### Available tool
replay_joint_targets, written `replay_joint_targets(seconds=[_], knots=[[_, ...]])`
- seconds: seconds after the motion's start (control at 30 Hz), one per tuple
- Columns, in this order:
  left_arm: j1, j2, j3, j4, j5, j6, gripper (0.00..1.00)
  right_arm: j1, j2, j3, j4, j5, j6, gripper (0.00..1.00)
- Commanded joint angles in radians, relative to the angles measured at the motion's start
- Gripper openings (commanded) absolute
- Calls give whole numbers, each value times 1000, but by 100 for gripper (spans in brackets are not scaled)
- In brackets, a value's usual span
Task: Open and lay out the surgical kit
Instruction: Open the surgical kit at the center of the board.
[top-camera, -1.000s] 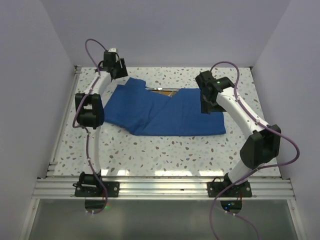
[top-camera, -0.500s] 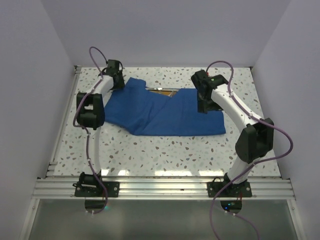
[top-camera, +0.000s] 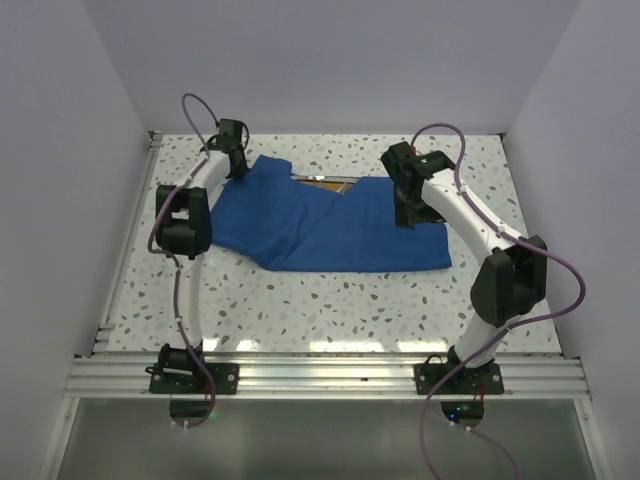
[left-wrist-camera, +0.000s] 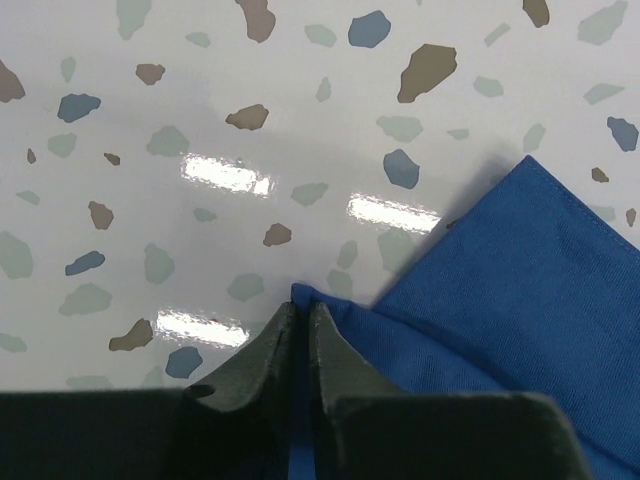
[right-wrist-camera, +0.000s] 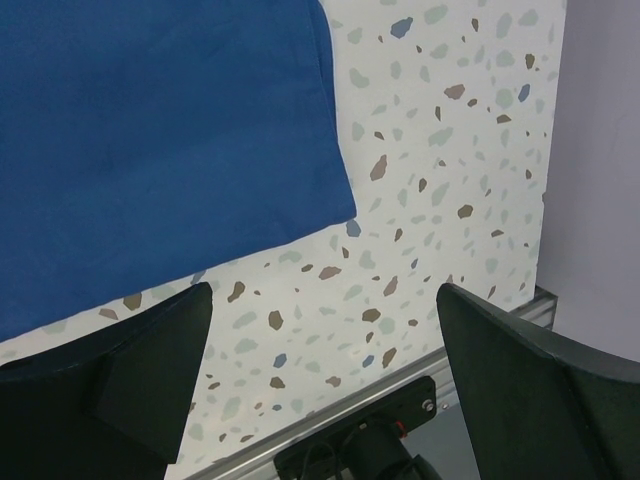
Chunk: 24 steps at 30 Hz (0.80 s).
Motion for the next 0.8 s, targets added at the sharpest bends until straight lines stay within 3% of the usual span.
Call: replay_joint_targets(seconds=[0.0, 0.07, 0.23, 0.43, 0.77], knots=[[4, 62, -29, -92, 10, -3, 9, 4, -33, 8, 2, 16, -11, 99], [4, 71, -26, -90, 16, -2, 0, 2, -24, 22, -1, 19, -14, 99], [4, 50, -14, -73, 24, 3, 0, 4, -18, 34, 0, 13, -14, 99], [-2, -87, -37, -20, 82, -22, 0, 2, -7, 42, 15, -2, -14, 99], [-85, -516, -259, 106, 103, 50, 0, 2, 8, 161, 28, -25, -49, 99]])
